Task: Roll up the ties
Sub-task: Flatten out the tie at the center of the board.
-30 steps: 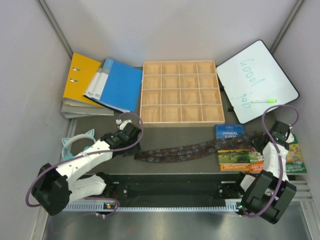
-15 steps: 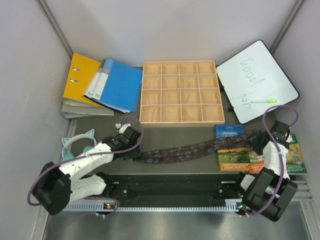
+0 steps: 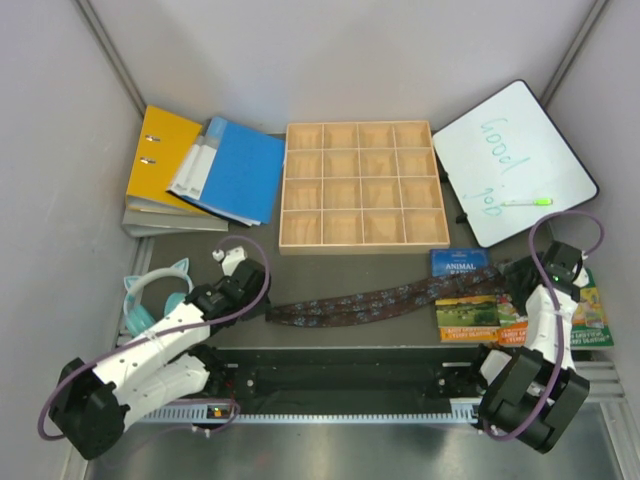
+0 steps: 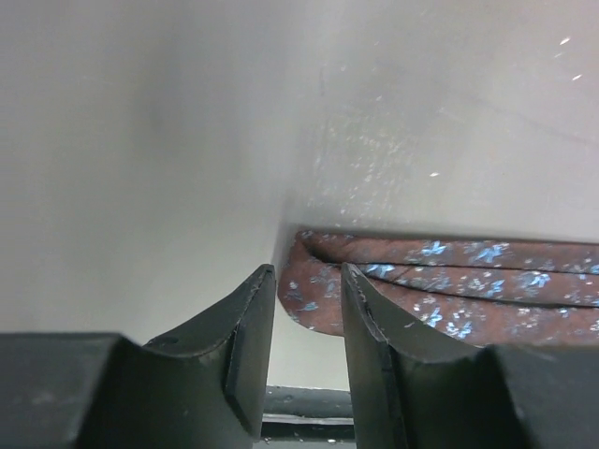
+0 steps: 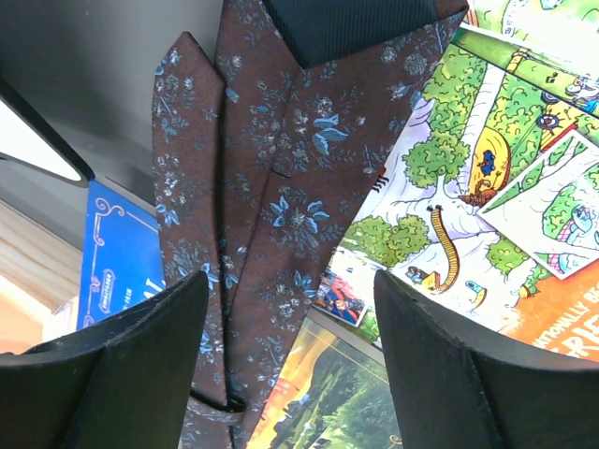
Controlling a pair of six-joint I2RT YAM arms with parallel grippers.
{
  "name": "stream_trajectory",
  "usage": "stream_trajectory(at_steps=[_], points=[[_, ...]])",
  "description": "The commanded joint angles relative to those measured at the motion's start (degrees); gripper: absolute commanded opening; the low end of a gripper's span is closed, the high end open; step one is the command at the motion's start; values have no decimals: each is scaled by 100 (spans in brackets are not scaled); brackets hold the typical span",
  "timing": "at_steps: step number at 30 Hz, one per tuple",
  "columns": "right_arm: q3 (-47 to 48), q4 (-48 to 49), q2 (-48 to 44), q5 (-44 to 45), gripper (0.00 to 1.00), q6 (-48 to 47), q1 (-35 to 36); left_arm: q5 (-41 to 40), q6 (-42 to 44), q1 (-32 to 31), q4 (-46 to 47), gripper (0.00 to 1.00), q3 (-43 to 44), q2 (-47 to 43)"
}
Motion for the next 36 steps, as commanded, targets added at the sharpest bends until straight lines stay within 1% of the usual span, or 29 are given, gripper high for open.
stream_trajectory(at_steps=[1, 4, 8, 18, 21, 25, 30, 36], points=[[237, 120, -99, -68, 70, 174, -47, 246, -136, 12, 345, 39, -332, 25], [360, 146, -37, -94, 68, 200, -47, 449, -109, 12, 478, 39, -376, 281], [475, 199, 24, -200, 65, 200, -47, 572, -65, 12, 750, 40, -534, 404], [414, 269, 24, -305, 64, 121, -47, 633, 49, 12, 1154, 41, -798, 597], [413, 375, 42, -367, 64, 60, -47, 668, 67, 12, 1260, 33, -807, 668], [545, 524, 94, -297, 65, -133, -64, 634, 58, 12, 1234, 13, -781, 616], [571, 840, 173, -297, 66, -231, -170, 607, -38, 12, 1094, 13, -789, 370], [519, 1359, 682, -411, 66, -73, -178, 704, -188, 12, 1023, 11, -965, 18]])
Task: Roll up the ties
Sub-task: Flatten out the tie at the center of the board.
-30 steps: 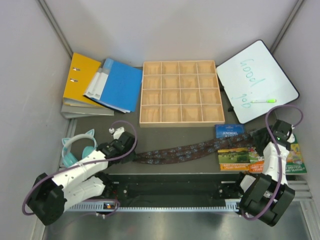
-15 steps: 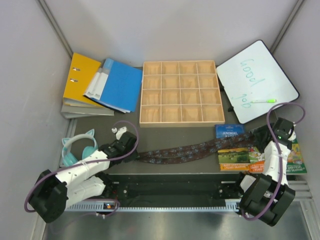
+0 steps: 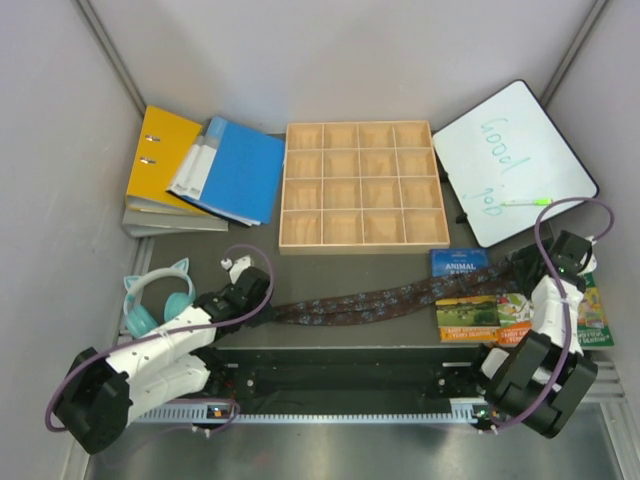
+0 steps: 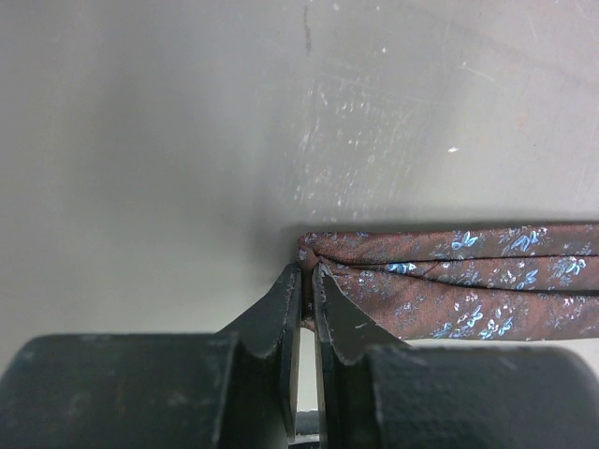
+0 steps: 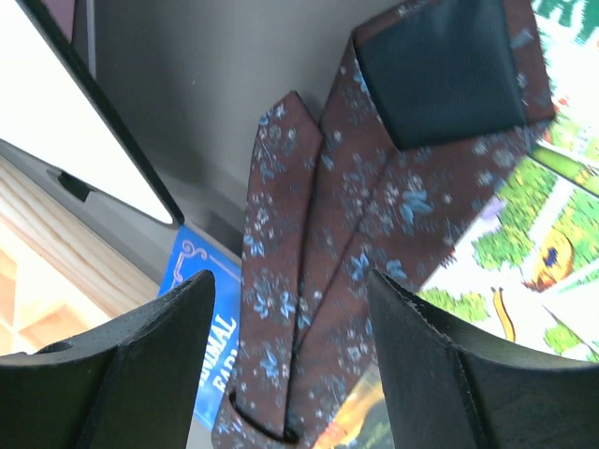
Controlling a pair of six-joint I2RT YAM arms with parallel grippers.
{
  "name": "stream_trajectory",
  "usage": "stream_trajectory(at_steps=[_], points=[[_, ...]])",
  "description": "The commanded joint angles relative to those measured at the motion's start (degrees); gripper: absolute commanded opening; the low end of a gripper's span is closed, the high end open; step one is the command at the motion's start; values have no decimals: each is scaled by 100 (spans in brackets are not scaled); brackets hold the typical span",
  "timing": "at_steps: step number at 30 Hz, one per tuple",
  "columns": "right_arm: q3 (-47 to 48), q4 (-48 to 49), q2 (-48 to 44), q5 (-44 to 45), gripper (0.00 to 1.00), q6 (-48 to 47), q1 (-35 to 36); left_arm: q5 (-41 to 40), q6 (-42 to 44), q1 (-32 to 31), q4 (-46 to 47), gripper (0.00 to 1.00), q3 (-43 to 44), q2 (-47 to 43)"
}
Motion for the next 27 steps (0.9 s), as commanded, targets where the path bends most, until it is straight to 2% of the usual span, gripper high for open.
stream_trajectory(at_steps=[1, 7, 12, 15, 22, 27], points=[[211, 620, 335, -83, 66, 65, -67, 120, -162, 8, -94, 11, -189, -275], [158, 1060, 836, -135, 64, 101, -67, 173, -162, 8, -103, 11, -181, -319], [26, 1349, 1153, -214, 58, 162, -67, 243, -136, 8, -68, 12, -251, -363], [-53, 1526, 1232, -320, 53, 224, -67, 296, -101, 8, -59, 12, -277, -355], [-237, 1833, 1356, -496, 34, 197, -67, 323, -74, 16, -59, 12, -268, -346], [-413, 2211, 1443, -811, 31, 267, -67, 349, -65, 8, -6, 12, -303, -372]])
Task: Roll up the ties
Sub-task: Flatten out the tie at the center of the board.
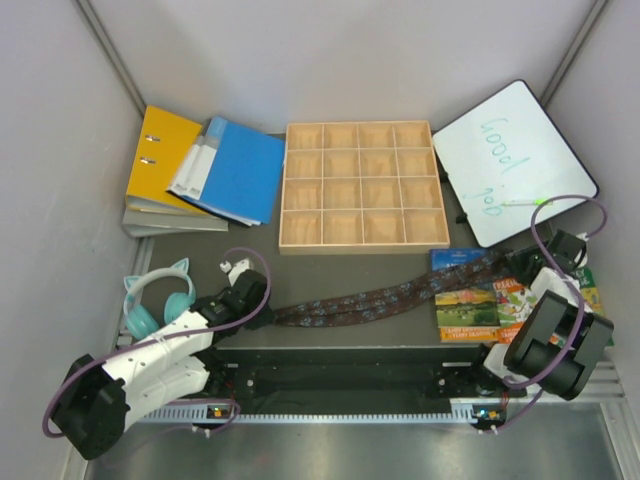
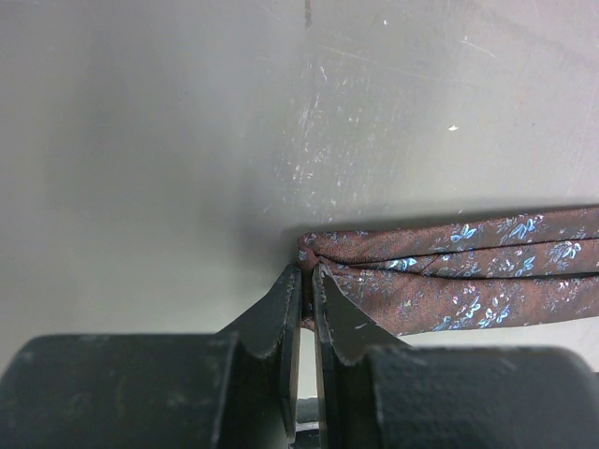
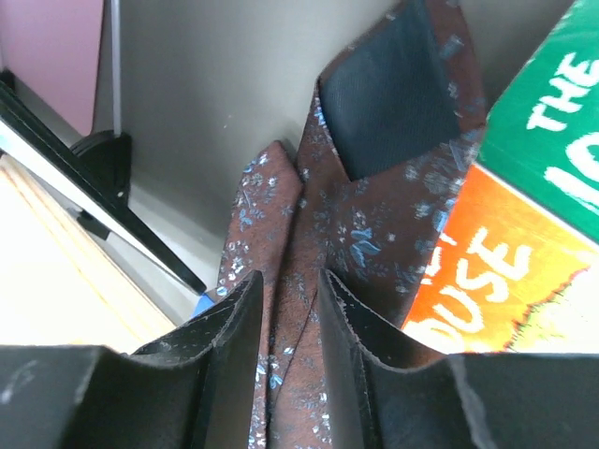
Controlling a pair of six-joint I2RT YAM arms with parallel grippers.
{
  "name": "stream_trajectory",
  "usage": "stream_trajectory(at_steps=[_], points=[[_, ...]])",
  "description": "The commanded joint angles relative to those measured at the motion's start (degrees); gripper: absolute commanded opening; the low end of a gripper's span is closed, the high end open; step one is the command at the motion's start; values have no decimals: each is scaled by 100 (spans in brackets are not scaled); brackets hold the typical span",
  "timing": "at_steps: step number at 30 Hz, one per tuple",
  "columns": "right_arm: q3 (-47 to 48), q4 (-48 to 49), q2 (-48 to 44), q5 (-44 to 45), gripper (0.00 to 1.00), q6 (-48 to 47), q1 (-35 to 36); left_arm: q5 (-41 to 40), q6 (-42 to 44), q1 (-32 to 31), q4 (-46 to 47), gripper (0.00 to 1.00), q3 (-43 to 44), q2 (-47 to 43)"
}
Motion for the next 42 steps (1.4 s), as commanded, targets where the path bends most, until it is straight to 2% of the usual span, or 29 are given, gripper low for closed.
stream_trajectory(at_steps=[1, 10, 15, 23, 30, 38, 42], points=[[-201, 443, 117, -360, 31, 90, -65, 137, 31, 5, 27, 12, -118, -57], [-272, 268, -243, -756, 41, 512, -65, 111, 22, 5, 18, 12, -109, -40], [-456, 478, -349, -1036, 40, 767, -56, 102, 31, 5, 79, 12, -100, 39], [-667, 1110, 134, -1099, 38, 864, -56, 128, 22, 14, 62, 12, -100, 66], [-676, 1506, 547, -1125, 29, 882, -56, 110, -22, 14, 18, 11, -109, 57], [-588, 1586, 556, -1107, 22, 961, -47, 111, -101, 5, -70, 11, -109, -57], [-536, 1586, 530, -1107, 15, 979, -56, 93, -127, 5, -131, 11, -83, -49]])
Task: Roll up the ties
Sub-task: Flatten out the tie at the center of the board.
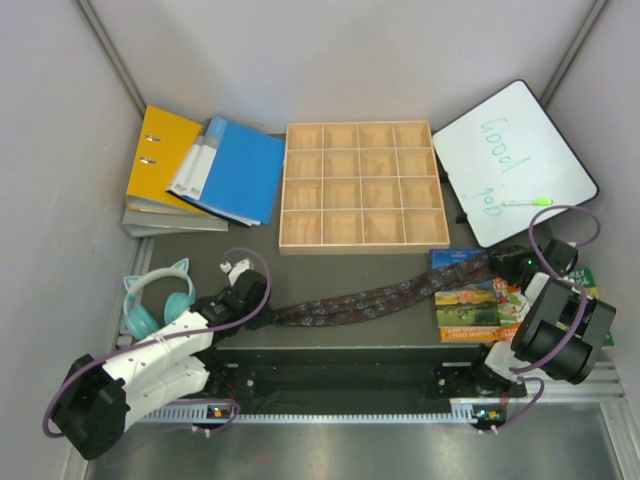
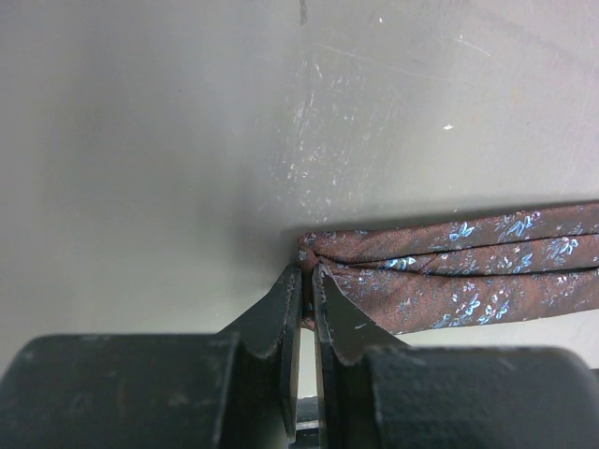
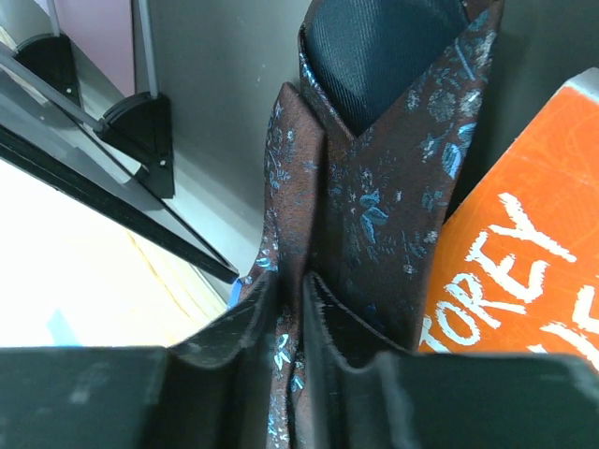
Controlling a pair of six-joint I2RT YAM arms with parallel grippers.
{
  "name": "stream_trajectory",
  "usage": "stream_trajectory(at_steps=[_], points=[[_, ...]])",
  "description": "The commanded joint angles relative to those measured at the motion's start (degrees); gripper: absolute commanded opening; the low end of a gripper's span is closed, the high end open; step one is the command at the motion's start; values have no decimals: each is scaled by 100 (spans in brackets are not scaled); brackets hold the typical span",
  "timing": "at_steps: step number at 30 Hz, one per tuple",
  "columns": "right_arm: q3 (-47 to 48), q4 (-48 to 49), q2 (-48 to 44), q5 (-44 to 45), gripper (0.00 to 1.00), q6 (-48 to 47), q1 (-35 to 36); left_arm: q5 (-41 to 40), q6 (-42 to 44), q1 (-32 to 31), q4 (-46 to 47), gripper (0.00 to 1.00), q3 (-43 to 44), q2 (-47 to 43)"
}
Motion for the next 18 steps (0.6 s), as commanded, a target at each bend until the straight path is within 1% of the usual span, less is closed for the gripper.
stream_trajectory(at_steps=[1, 2, 3, 6, 8, 11, 12, 16, 18], points=[[74, 159, -27, 14, 14, 23, -49, 43, -77, 3, -201, 11, -43, -57], [92, 168, -27, -4, 12, 15, -49, 34, -77, 3, -210, 11, -43, -66], [101, 168, -27, -21, 7, 15, -49, 34, -86, 3, -236, 11, -26, -75], [171, 19, -89, -83, 2, -3, -50, 25, -95, 3, -316, 11, 1, -136], [206, -130, -211, -22, 1, -47, -49, 16, -112, 12, -386, 11, 36, -180], [311, -701, -641, 267, 0, -222, -49, 16, -147, 3, -430, 11, 132, -224], [355, -1103, -912, 373, 0, -284, -58, -1, -165, -6, -465, 11, 176, -224], [601, -1895, -1556, 795, 0, -573, -49, -142, -165, 3, -693, 10, 676, -111], [672, -2116, -1793, 971, 0, -636, -49, -194, -147, 3, -860, 9, 870, -58]])
